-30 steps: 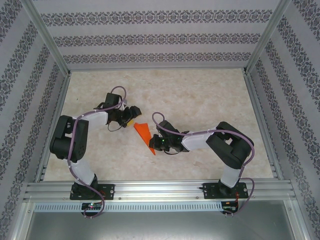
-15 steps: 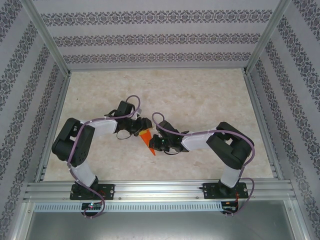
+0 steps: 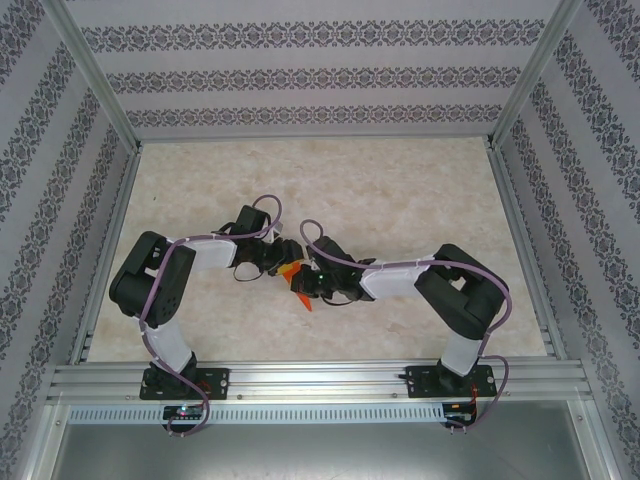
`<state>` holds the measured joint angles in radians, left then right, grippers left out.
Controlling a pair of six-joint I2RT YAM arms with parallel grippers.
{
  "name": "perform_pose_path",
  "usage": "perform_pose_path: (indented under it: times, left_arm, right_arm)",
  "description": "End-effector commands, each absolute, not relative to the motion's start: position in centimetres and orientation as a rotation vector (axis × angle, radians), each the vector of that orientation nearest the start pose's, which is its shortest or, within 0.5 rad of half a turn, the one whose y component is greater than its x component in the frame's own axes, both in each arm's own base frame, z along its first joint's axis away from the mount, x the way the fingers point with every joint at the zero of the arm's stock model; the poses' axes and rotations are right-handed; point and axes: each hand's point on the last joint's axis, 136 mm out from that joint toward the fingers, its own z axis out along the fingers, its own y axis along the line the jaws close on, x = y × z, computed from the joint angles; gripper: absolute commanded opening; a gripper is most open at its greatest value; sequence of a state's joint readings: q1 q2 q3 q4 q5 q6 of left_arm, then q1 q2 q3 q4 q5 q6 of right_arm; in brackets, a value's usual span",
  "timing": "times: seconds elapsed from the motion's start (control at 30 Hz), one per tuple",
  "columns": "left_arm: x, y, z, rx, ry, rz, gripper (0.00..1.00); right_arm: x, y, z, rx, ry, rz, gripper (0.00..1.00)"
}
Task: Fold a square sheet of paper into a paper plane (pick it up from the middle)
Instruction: Fold the wing for the fifth time at the center of the table.
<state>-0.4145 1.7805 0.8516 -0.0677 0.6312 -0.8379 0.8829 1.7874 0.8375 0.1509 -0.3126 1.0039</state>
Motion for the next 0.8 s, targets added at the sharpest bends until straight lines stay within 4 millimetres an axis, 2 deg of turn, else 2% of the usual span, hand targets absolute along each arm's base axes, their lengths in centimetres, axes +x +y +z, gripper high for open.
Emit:
perform_pose_path:
  times: [0.0,0.13,0.2,0.27,0.47,0.77]
  left_arm:
    - [30.4,-24.0,0.4,-0.341,2.848,-1.12,0.52]
    - [30.7,-23.9,0.6,-0.341,2.847,-1.105,0.52]
    - [30.7,-23.8,0.6,-0.344,2.849,-1.092,0.52]
    - [30.8,-23.8,0.7,-0.343,2.851,-1.078,0.52]
    - [30.8,-23.4,0.2,-0.352,2.866,-1.051,0.53]
    - [30.7,-23.4,0.3,-0.352,2.868,-1.048,0.52]
  right_arm:
    - [24.1,37.9,3.0,0.009,2.717,1.167,0.05]
    - [22.8,36.7,-0.1,0.057,2.79,1.137,0.05]
    - [22.0,36.1,-1.0,0.087,2.8,1.155,0.05]
    - [21.3,35.8,-1.0,0.096,2.795,1.189,0.06]
    - [20.0,34.8,0.8,0.055,2.792,1.173,0.07]
    - [15.9,32.4,-2.1,0.063,2.914,1.096,0.08]
